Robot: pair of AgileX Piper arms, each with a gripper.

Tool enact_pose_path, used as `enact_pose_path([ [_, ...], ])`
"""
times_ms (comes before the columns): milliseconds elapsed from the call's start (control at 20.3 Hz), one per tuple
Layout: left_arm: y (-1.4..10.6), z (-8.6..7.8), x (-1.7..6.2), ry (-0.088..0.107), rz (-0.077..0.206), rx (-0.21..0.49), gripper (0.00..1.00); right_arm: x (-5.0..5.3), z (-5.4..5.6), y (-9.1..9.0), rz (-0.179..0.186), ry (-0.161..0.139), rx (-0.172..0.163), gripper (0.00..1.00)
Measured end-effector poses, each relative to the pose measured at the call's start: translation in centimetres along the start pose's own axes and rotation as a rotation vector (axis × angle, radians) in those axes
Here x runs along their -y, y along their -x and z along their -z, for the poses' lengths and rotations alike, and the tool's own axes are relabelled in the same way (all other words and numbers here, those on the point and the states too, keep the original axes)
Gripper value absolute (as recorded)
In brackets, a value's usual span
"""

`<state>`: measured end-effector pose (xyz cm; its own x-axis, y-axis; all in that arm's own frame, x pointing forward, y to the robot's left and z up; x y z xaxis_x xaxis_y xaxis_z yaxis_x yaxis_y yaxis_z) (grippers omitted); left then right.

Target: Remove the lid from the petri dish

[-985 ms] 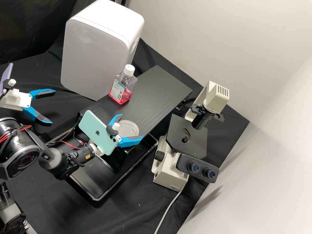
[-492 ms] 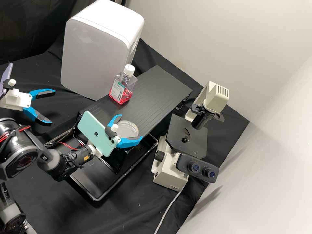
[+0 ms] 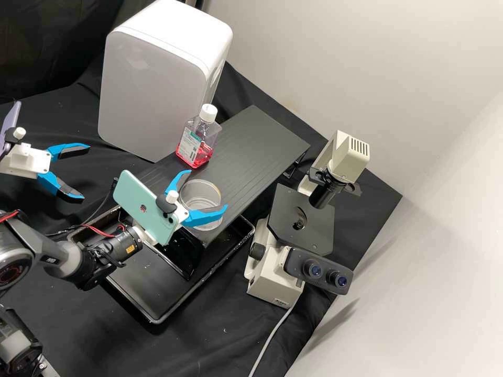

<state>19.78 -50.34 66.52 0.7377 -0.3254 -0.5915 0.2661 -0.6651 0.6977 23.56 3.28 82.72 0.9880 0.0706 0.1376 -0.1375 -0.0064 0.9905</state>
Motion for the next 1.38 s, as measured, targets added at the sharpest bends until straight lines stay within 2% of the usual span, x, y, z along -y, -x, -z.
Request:
enact_pose_path([
  [246, 0.0, 0.0, 0.0, 0.0, 0.0, 0.0, 1.0, 0.9, 0.9, 0.1, 0.016, 0.003, -0.021, 0.0],
  [443, 0.0, 0.0, 0.0, 0.0, 0.0, 0.0, 1.0, 2.5, 2.1, 0.0, 0.065, 0.019, -0.054, 0.0],
  [492, 0.0, 0.0, 0.0, 0.0, 0.0, 0.0, 1.0, 2.9, 2.3, -0.1, 0.074, 0.029, -0.057, 0.0],
  [542, 0.0, 0.0, 0.0, 0.0, 0.0, 0.0, 1.0, 3.2, 2.4, -0.2, 0.085, 0.026, -0.056, 0.0],
  [689, 0.0, 0.0, 0.0, 0.0, 0.0, 0.0, 1.0, 4.0, 2.3, -0.5, 0.105, 0.046, -0.045, 0.0],
  [1034, 0.0, 0.0, -0.01, 0.002, -0.001, -0.005, 1.0, 5.1, 1.3, -0.9, 0.134, 0.056, 0.006, 0.0],
  [1133, 0.0, 0.0, 0.0, 0.002, -0.001, -0.003, 1.0, 5.2, 1.2, -0.9, 0.133, 0.073, 0.005, 0.0],
  [1379, 0.0, -0.1, 0.01, 0.003, -0.001, -0.005, 1.0, 5.3, 1.1, -0.9, 0.13, 0.08, 0.003, 0.0],
])
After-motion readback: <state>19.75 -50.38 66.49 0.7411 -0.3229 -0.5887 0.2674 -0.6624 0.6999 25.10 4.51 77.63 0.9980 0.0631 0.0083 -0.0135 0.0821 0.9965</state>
